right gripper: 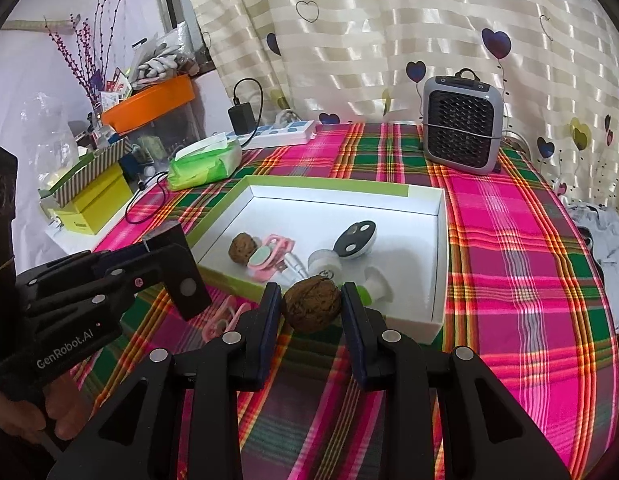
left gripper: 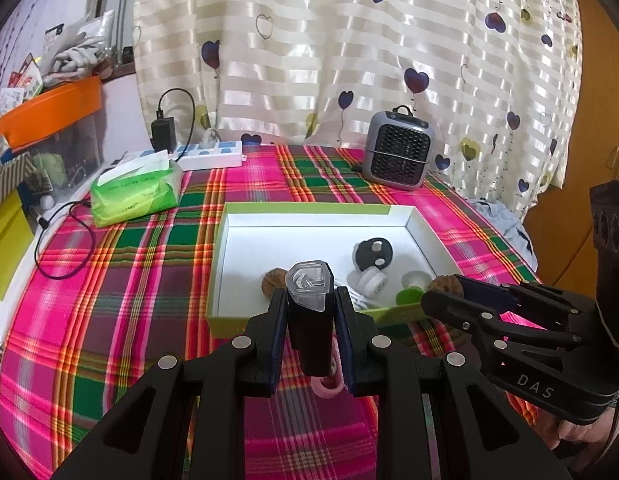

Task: Organize objects
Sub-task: 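Carry the grey piece with the left tool while the right tool carries the walnut over the box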

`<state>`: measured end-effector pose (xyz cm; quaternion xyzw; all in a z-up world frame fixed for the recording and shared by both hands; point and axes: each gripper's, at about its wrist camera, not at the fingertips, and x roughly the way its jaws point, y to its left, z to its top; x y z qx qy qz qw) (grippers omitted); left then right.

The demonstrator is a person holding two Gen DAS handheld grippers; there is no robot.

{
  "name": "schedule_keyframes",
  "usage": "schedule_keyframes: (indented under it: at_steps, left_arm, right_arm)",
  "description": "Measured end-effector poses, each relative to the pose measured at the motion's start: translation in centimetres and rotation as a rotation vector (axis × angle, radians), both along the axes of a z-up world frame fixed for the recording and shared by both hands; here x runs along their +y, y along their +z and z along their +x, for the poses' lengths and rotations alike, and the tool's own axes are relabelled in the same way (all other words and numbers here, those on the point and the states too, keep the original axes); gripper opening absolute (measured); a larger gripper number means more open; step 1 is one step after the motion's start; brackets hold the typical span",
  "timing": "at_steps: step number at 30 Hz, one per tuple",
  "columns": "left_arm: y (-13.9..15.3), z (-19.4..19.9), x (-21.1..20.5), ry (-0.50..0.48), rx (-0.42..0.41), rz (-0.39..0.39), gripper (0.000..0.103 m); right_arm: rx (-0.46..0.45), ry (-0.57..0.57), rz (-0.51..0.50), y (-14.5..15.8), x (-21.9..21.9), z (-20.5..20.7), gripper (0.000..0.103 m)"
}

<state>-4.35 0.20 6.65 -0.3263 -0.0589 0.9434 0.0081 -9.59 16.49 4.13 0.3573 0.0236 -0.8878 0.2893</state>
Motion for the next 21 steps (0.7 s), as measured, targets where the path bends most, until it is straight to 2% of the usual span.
schedule_keyframes:
  at_steps: [21]
  left_arm:
    - [-0.6,-3.7,-1.6,0.018,-0.004,-0.030,0.021]
  right_arm:
    - [-0.031,-0.016,0.046,-1.7,-1.0,-4.8,0.032]
